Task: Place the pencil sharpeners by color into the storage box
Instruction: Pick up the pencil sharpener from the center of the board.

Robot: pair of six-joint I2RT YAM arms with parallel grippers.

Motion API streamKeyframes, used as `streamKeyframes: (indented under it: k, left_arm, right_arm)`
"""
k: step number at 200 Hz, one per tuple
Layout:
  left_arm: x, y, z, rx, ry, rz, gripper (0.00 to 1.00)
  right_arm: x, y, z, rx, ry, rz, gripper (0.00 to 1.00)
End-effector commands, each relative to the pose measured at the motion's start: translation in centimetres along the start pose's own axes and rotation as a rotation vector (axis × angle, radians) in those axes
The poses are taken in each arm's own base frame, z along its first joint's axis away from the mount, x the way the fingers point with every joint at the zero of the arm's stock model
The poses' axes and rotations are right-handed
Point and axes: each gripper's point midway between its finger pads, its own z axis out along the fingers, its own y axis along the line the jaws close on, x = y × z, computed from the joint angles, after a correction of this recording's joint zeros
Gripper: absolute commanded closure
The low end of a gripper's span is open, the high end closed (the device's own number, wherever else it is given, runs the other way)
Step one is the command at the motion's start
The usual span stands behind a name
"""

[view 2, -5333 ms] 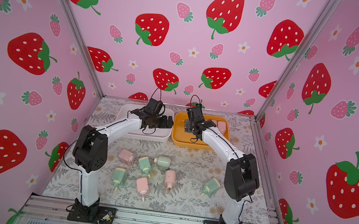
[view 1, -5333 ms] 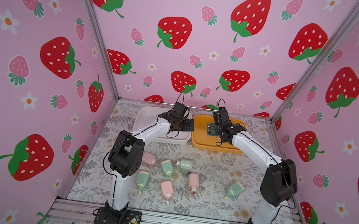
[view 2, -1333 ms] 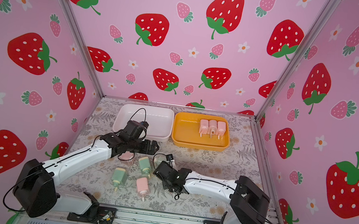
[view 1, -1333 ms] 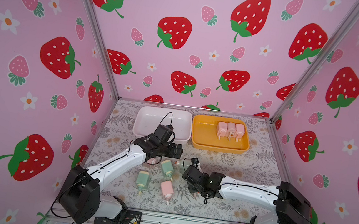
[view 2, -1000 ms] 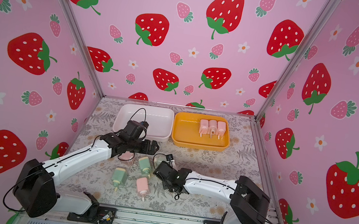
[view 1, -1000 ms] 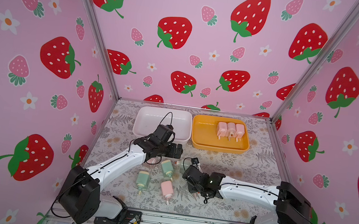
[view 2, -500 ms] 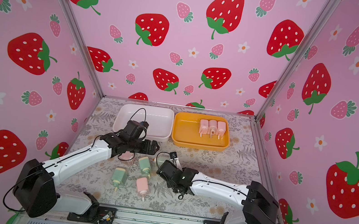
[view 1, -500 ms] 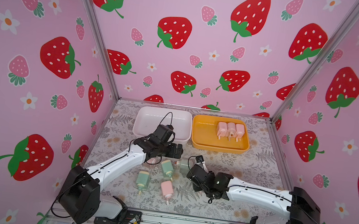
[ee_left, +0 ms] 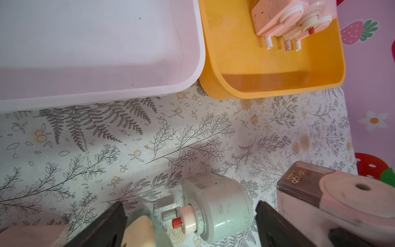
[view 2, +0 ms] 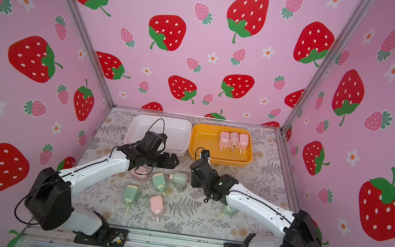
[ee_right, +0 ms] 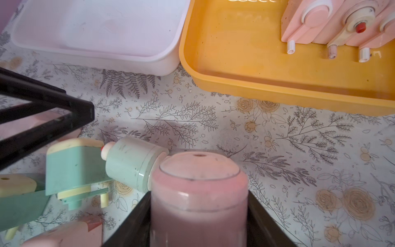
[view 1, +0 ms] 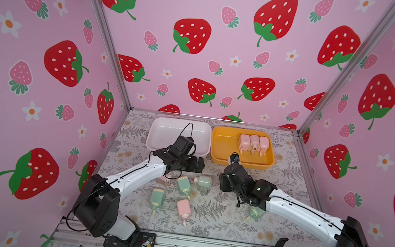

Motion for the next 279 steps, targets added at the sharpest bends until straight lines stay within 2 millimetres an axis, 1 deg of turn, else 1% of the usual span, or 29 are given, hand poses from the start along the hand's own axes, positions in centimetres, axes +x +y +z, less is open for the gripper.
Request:
streamKeyframes:
  k: [1,7,22,51,81,104,143,179,195,230,262,279]
  left_arm:
    - [-2.5,-1.4,-0.3,0.022,-0.052,0.022,0.01]
    - [-3.0,-1.1,-0.3,0.002,-0.069,0.025,0.00]
    - [-3.7,-1.4,0.0,0.002,-0.075,0.039,0.00]
    - [-5.2,-1.8,0.8,-0.009,-0.080,0.059,0.00]
    - [-6.5,-2.1,1.8,-0.012,-0.076,0.071,0.00]
    - [-7.4,-1.6,2.9,-0.029,-0.077,0.062,0.01]
    - [-9.2,-0.9,4.8,-0.041,-0.065,0.034,0.00]
    - [-10.7,-0.7,5.7,-0.046,-0.079,0.024,0.00]
    - [-11.4,-0.5,6.0,-0.050,-0.086,0.019,0.00]
    - [-12.4,0.2,7.7,-0.070,-0.078,0.003,0.01]
    - [-12.9,1.0,9.4,-0.076,-0.059,-0.030,0.00]
    - [-13.2,0.8,10.1,-0.046,-0.047,-0.048,0.01]
  right_arm:
    - [-4.4,1.1,-1.3,-0.101,-0.101,0.050,1.00]
    - [-5.0,1.0,-1.3,-0.105,-0.115,0.051,1.00]
    - [-6.4,0.4,-1.1,-0.097,-0.149,0.059,1.00]
    - [-8.8,-1.5,-0.3,-0.030,-0.179,0.101,1.00]
    - [-10.3,-3.1,0.7,0.042,-0.204,0.121,1.00]
    - [-11.5,-4.2,2.0,0.087,-0.200,0.115,1.00]
    - [-14.0,-5.3,3.7,0.157,-0.223,0.100,1.00]
    - [-15.1,-6.2,5.4,0.195,-0.219,0.119,1.00]
    - [-15.3,-6.6,6.7,0.203,-0.195,0.115,1.00]
    - [-15.4,-7.7,9.2,0.239,-0.125,0.110,1.00]
    - [-15.7,-8.5,11.2,0.275,-0.104,0.120,1.00]
    - [-16.1,-8.9,11.9,0.300,-0.099,0.118,1.00]
